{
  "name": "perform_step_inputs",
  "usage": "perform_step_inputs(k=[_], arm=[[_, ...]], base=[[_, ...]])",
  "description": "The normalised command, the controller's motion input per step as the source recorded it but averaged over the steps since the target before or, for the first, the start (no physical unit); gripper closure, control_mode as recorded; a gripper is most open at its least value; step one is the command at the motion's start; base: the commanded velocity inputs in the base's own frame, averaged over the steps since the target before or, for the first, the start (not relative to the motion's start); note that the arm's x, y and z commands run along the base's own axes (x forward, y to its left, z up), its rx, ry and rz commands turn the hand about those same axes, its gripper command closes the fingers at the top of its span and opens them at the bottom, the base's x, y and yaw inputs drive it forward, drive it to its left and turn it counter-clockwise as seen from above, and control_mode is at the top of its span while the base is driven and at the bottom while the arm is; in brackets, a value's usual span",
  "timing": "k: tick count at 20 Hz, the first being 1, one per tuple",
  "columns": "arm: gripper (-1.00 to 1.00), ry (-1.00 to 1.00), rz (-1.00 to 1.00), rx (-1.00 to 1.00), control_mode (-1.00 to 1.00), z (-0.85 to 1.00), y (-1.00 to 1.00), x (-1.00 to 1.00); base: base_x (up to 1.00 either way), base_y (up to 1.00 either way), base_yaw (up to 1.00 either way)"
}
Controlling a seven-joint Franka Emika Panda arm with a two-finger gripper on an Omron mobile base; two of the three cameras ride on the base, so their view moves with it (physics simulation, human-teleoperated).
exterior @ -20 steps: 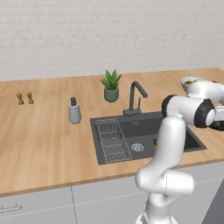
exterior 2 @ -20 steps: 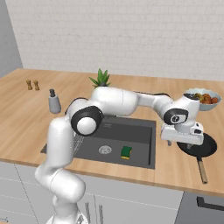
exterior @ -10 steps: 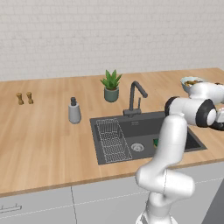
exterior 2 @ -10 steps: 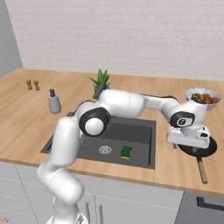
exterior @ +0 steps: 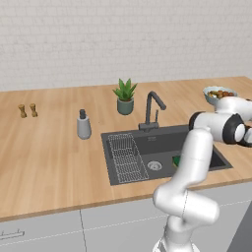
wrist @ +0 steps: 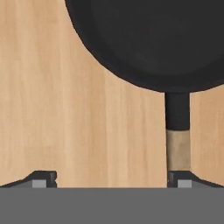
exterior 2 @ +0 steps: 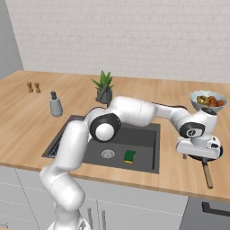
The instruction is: Pick the pan and sponge and place them into the sink. Then turn on the water.
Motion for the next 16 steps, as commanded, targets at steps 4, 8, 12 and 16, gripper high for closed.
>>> perform_step_inputs(k=[4,8,12,16], arm=[[-1.00,0.00,0.00,-0.02,-1.00,-0.33,-0.24,0.00],[-1.00,0.00,0.00,0.00,-1.00,-0.26,-0.28,0.00],[-1.00,0.00,0.00,0.00,-1.00,-0.20,-0.29,0.00],[-1.00,0.00,0.00,0.00,-1.00,-0.21,-0.25,0.00]], base=[[0.00,0.00,0.00],[0.00,0.00,0.00],[0.00,0.00,0.00],[0.00,0.00,0.00]])
